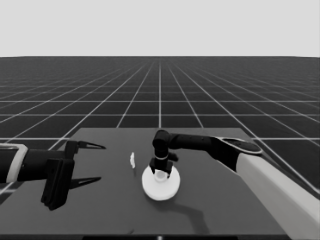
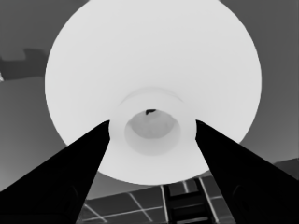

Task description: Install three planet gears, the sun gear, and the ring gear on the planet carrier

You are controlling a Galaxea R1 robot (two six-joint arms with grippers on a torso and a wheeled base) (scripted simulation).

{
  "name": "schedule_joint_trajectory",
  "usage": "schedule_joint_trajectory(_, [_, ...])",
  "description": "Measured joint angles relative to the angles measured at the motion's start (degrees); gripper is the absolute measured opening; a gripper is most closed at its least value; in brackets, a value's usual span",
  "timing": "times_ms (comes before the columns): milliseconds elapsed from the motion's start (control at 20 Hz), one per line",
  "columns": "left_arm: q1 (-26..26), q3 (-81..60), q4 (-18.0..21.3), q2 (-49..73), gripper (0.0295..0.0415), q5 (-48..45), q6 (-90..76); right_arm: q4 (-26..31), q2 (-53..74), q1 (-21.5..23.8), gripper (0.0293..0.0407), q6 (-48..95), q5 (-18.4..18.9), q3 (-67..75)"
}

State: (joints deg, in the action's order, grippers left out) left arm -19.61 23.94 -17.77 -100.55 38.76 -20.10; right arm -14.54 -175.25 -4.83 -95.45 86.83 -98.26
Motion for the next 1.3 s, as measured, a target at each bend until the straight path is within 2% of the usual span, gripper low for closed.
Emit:
schedule_joint_trajectory(1150, [0.0, 0.0, 0.0, 0.0, 0.0385, 0.0, 0.0, 0.0, 0.0, 0.0, 0.0348, -11.5, 0.0, 0.0])
schedule_joint_trajectory(1200, [0.0, 0.0, 0.0, 0.0, 0.0385, 0.0, 0.0, 0.0, 0.0, 0.02, 0.0373, -11.8, -0.01, 0.0])
schedule_joint_trajectory(1250, [0.0, 0.0, 0.0, 0.0, 0.0385, 0.0, 0.0, 0.0, -0.01, 0.04, 0.0381, -11.97, -0.01, 0.0])
schedule_joint_trajectory(1300, [0.0, 0.0, 0.0, 0.0, 0.0385, 0.0, 0.0, 0.0, -0.01, 0.05, 0.0384, -12.08, -0.01, 0.0])
